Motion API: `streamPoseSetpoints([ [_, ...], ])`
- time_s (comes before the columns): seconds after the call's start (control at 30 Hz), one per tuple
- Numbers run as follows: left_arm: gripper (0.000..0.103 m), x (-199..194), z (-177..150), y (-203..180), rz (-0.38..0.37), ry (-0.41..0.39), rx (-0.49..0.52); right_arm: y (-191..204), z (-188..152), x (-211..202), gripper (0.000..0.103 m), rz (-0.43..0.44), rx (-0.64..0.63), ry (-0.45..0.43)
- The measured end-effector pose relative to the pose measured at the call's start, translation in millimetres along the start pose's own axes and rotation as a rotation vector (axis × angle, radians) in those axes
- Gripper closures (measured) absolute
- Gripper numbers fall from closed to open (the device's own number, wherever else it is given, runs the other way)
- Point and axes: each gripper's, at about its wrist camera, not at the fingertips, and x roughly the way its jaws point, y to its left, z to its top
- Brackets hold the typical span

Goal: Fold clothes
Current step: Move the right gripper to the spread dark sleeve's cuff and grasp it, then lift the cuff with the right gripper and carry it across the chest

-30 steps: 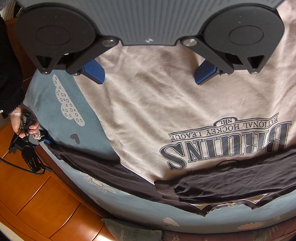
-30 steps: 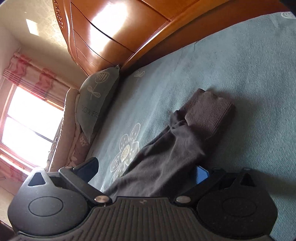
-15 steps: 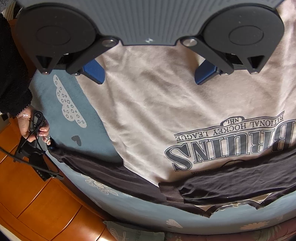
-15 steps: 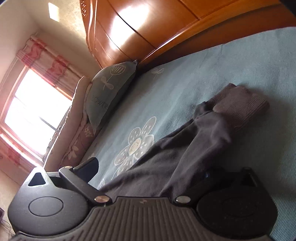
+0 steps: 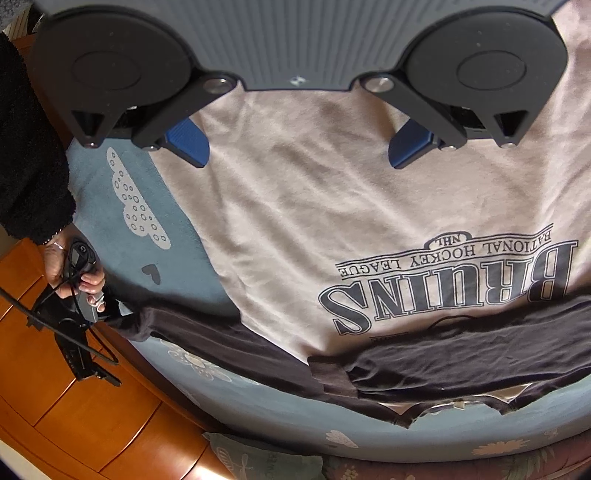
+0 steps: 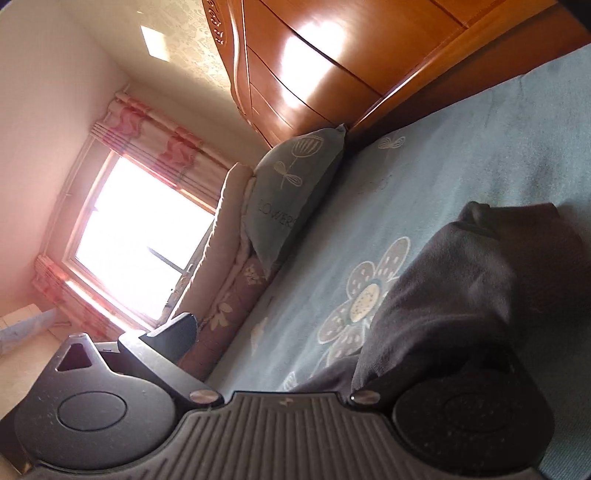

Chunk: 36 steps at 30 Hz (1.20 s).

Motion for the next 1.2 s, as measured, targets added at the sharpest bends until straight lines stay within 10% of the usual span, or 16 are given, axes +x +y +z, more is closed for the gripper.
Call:
streamPoseSetpoints([
  [1.2,0.001,-115,-50,93,0.027,-0.09,0.044,244,-108,103,0.0,0.135,-0.185,0.287],
])
